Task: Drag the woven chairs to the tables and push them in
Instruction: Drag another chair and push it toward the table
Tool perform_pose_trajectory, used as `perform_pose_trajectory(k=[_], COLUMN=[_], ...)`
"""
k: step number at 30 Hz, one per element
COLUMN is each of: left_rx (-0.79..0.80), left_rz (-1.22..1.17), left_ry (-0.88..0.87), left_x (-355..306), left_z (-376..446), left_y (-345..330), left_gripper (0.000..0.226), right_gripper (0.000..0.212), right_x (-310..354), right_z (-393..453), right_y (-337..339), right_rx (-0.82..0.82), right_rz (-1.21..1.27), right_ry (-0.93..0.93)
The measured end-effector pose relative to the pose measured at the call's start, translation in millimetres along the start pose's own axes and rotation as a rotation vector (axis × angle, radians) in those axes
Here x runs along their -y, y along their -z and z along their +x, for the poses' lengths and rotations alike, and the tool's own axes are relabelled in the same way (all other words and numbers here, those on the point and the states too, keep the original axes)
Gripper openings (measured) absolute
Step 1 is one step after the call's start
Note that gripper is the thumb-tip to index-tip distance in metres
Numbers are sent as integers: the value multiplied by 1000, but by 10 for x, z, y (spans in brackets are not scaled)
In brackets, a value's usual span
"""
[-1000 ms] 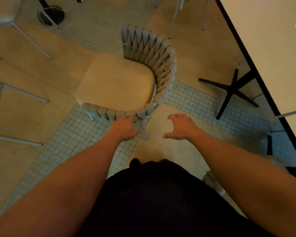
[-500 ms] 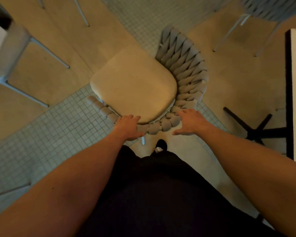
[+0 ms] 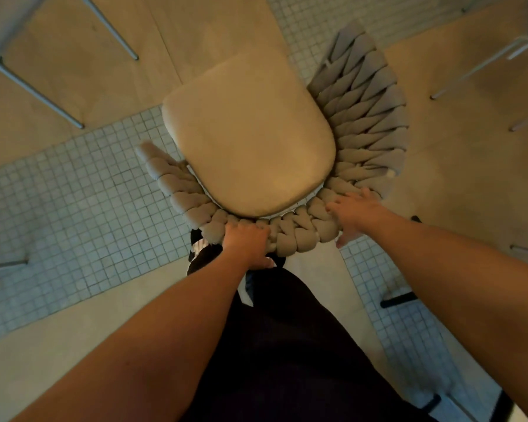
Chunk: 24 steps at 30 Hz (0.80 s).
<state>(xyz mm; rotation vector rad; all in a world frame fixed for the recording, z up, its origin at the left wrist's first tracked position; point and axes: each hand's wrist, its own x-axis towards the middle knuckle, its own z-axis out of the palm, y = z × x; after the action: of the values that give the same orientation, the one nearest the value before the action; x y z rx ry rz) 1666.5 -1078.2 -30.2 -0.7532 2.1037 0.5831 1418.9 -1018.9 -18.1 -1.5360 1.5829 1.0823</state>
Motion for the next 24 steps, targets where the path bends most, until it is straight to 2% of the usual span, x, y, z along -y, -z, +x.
perform_pose_trajectory(k=[4, 9, 17, 24], left_rx=[-64, -85, -60, -96], left_rz=[-2, 8, 127, 323], left_ry=[26, 30, 82, 69], left_x=[-40, -37, 527, 1259], left_z=[6, -34, -105, -152], left_y=[6, -8, -37, 156], left_gripper=[42, 33, 35, 37], right_gripper=[100, 78, 78, 74], right_x=[-86, -9, 548, 1187], right_z=[131, 68, -5, 88], right_y=[-41, -40, 139, 383], right_rx=[-17, 3, 12, 66], right_rz=[-56, -72, 54, 301], right_ry=[27, -11, -35, -52])
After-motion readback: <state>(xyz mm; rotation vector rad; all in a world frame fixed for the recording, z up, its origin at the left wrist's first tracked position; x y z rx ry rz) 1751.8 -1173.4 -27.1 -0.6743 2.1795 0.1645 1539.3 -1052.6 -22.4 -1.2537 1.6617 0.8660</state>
